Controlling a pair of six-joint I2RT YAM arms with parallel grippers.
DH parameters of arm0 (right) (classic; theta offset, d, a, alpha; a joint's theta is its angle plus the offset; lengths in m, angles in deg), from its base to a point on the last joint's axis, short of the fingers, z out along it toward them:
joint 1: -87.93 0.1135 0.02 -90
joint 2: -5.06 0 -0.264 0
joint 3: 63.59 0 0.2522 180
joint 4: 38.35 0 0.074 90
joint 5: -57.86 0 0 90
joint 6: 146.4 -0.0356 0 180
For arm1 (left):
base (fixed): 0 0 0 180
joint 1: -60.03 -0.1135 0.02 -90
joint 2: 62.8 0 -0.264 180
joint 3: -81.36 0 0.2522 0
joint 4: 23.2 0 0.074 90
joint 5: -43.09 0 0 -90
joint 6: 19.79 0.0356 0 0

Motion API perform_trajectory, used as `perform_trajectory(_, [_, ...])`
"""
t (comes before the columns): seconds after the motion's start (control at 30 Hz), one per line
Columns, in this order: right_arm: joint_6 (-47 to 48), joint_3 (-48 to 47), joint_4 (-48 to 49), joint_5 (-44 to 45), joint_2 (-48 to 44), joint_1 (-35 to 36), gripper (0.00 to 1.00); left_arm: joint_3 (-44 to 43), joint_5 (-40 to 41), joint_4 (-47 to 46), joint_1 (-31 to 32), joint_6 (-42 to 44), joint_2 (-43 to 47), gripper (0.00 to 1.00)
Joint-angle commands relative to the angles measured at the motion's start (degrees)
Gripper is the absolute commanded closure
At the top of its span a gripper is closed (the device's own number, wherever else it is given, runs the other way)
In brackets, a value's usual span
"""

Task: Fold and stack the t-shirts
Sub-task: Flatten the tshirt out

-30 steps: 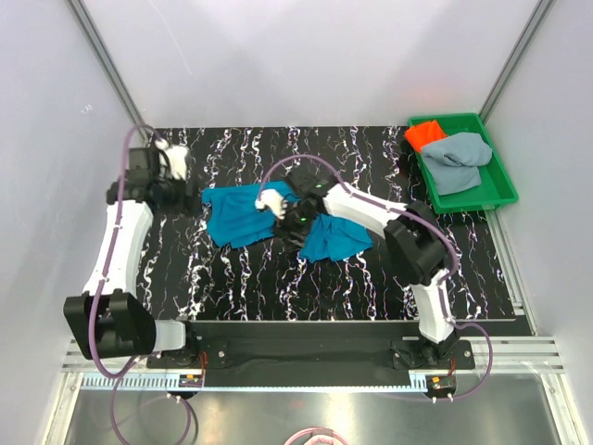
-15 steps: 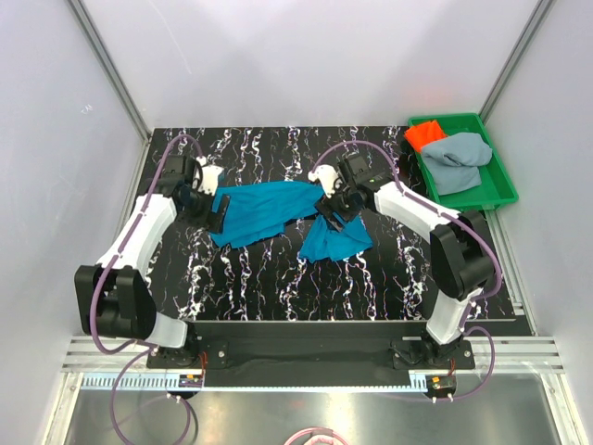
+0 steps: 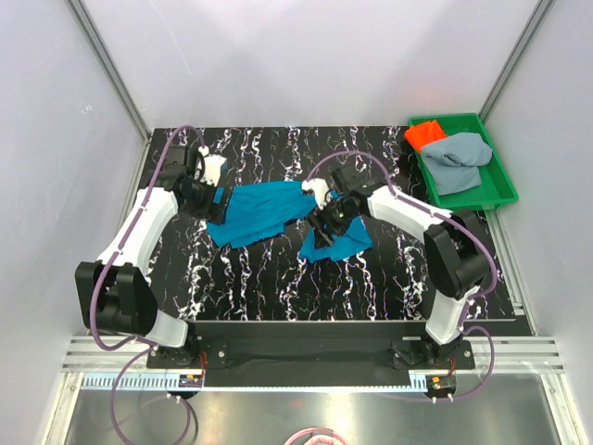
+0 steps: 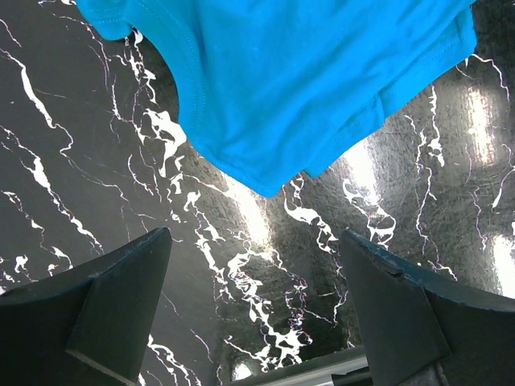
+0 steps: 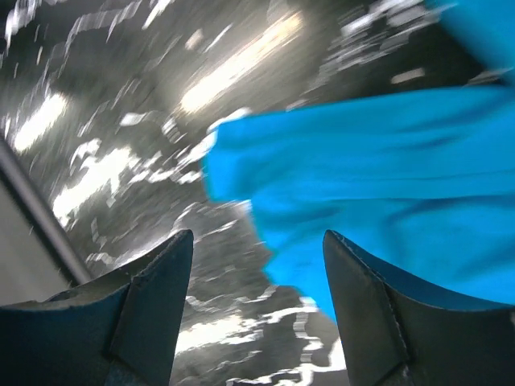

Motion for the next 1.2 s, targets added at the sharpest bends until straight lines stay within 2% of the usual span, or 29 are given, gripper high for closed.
perform_trajectory(0.0, [2.3, 1.9, -2.9, -2.8, -1.4, 4.8, 0.27, -2.0, 0.5, -1.0, 0.0, -0.2, -1.0, 0.08])
perform_trajectory(0.2, [3.8, 0.9, -3.5, -2.7, 0.3, 10.2, 0.27, -3.0, 0.5, -0.9, 0.0, -0.4, -1.9, 0.08])
perform_trajectory(0.7, [4.0, -1.2, 1.9, 10.8, 3.7, 10.9, 0.28, -2.2, 0.1, -0.7, 0.0, -1.2, -1.4, 0.07])
perform_trajectory(0.77, [4.1, -1.3, 2.2, 11.1, 4.9, 10.9, 0.34, -2.4, 0.0, -0.8, 0.0, -1.2, -1.6, 0.07])
perform_trajectory(0.87, [3.4, -1.9, 2.5, 11.1, 5.7, 10.9, 0.58, -2.8, 0.1, -0.7, 0.0, -1.2, -1.7, 0.07])
perform_trajectory(1.0, [2.7, -2.5, 2.7, 12.0, 6.3, 10.9, 0.61, -3.0, -0.1, -0.8, 0.0, -1.5, -2.1, 0.07])
perform_trajectory(1.03, [2.9, -2.4, 2.7, 12.3, 6.3, 10.9, 0.65, -3.0, -0.2, -0.7, 0.0, -1.5, -2.1, 0.07])
perform_trajectory(1.07, [3.1, -2.3, 3.0, 12.7, 6.0, 10.9, 0.75, -3.0, -0.4, -0.8, 0.0, -1.6, -2.2, 0.07])
perform_trajectory(1.1, [3.2, -2.2, 2.8, 13.1, 5.9, 10.9, 0.94, -2.9, -0.4, -0.8, 0.0, -1.5, -2.2, 0.07])
perform_trajectory(1.13, [3.4, -2.2, 2.9, 13.6, 5.6, 10.9, 1.0, -2.7, -0.5, -0.7, 0.0, -1.3, -2.2, 0.07])
perform_trajectory(1.17, [3.5, -2.3, 2.6, 14.8, 4.8, 10.9, 1.0, -2.4, -0.4, -0.4, 0.2, -0.9, -2.2, 0.08])
